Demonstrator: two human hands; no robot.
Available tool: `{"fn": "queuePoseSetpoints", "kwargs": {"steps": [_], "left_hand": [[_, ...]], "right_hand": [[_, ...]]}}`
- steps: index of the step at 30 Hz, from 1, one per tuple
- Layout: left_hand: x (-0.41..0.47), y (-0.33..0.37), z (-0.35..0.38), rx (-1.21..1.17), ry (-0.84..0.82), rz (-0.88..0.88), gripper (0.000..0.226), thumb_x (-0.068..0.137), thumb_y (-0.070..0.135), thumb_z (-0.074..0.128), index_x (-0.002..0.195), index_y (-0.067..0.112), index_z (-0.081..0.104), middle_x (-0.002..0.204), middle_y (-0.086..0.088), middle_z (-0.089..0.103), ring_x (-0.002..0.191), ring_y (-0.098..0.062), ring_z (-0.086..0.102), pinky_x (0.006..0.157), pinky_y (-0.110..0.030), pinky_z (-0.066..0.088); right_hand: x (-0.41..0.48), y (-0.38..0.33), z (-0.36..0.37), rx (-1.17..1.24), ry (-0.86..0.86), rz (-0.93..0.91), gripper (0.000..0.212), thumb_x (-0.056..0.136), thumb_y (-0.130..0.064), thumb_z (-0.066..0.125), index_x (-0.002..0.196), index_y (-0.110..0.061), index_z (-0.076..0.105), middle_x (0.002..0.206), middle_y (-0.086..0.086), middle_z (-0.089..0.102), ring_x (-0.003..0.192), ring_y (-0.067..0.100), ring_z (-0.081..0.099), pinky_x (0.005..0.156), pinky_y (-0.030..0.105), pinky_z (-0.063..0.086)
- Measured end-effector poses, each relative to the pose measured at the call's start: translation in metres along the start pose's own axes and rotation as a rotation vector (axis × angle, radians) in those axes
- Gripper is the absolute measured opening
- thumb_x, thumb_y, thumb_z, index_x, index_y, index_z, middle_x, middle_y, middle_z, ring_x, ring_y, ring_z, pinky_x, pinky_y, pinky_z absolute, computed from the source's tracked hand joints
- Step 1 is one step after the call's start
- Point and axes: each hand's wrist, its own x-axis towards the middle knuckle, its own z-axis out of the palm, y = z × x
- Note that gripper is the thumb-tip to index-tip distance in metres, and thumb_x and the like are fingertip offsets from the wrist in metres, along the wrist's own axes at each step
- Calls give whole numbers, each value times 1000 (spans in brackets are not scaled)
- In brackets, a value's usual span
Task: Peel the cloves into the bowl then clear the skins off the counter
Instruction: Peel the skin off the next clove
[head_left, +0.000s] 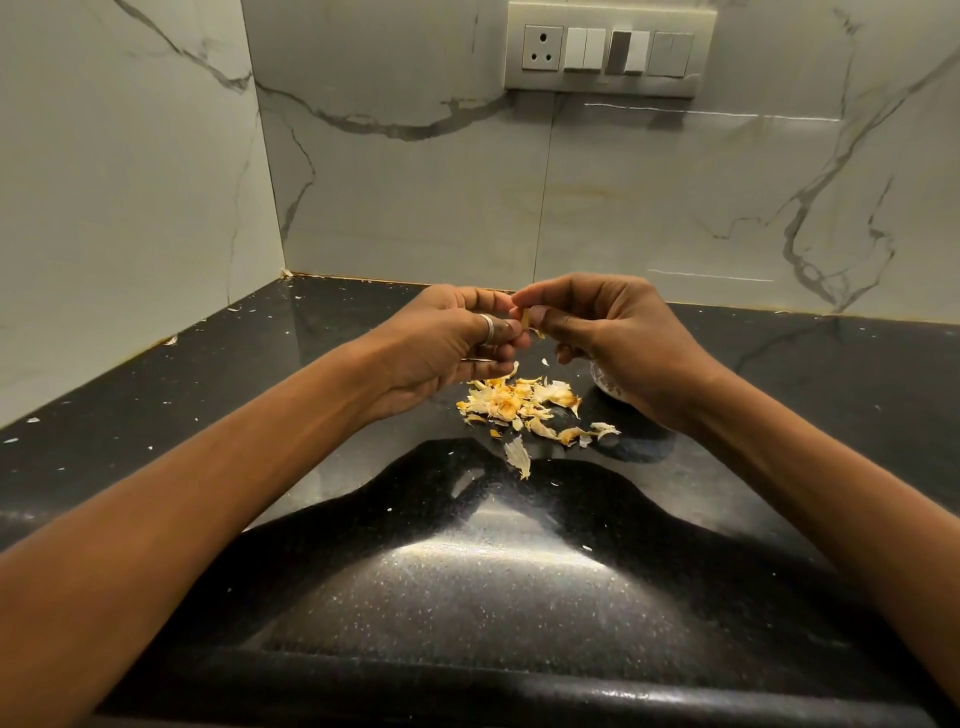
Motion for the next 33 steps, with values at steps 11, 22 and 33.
{"fn": "queuePoseSetpoints", "kwargs": {"steps": [11,22,33], "left_hand": [[2,-3,1,3,30,-14,30,88,11,72,117,5,65,99,-9,69,73,-10,67,64,-24,58],[2,-4,-1,118,29,24,36,84,1,74,117,11,63,90,-6,73,75,-11,72,63,-26,59],[8,-15,-5,649,128,320,18,84,23,80,98,16,73,88,0,71,77,-17,70,64,-36,63]], "right_hand": [[0,3,3,-73,56,-51,11,89,-8,70,96,-16,73,96,6,76,90,19,74,83,28,60],[1,3,5,-143,127,-53,12,89,-4,71,99,-9,72,92,8,75,83,17,74,79,26,60],[2,3,-2,-150,144,62,7,90,-3,69,96,-5,71,86,14,74,78,20,72,75,27,60]]}}
